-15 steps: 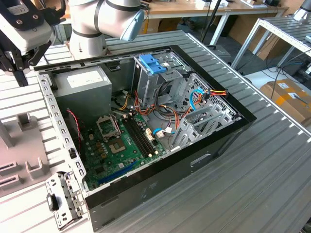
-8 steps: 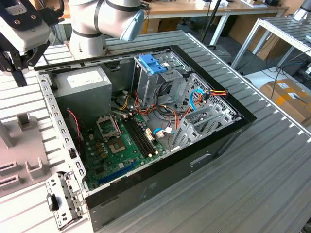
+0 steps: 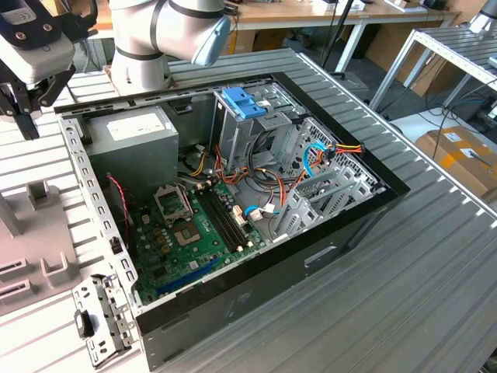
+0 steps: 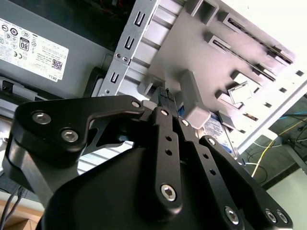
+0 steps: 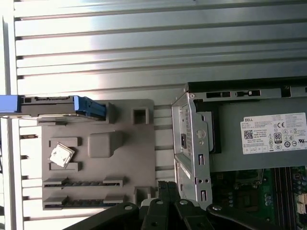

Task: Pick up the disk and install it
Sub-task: 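Reach for the disk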

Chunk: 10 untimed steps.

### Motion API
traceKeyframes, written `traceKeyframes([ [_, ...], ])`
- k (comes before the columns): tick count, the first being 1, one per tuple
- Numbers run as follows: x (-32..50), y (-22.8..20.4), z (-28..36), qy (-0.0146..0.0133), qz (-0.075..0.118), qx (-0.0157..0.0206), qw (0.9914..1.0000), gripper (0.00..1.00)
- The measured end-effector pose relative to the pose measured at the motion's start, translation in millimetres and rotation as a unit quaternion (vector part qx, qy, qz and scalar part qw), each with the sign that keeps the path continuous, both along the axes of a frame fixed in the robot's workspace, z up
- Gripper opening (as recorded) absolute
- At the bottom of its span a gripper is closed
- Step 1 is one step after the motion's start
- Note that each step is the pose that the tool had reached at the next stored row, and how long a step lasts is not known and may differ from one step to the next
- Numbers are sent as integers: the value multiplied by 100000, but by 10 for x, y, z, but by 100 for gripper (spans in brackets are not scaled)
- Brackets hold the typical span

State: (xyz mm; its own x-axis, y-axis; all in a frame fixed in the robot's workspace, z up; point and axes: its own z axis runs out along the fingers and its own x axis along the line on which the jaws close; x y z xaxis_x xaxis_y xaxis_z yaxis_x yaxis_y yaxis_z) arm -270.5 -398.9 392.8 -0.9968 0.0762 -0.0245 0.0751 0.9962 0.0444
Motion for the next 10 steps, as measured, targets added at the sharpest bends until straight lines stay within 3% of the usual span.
traceKeyframes([
  [10,-41,0,0,3,2,-4,100000,11],
])
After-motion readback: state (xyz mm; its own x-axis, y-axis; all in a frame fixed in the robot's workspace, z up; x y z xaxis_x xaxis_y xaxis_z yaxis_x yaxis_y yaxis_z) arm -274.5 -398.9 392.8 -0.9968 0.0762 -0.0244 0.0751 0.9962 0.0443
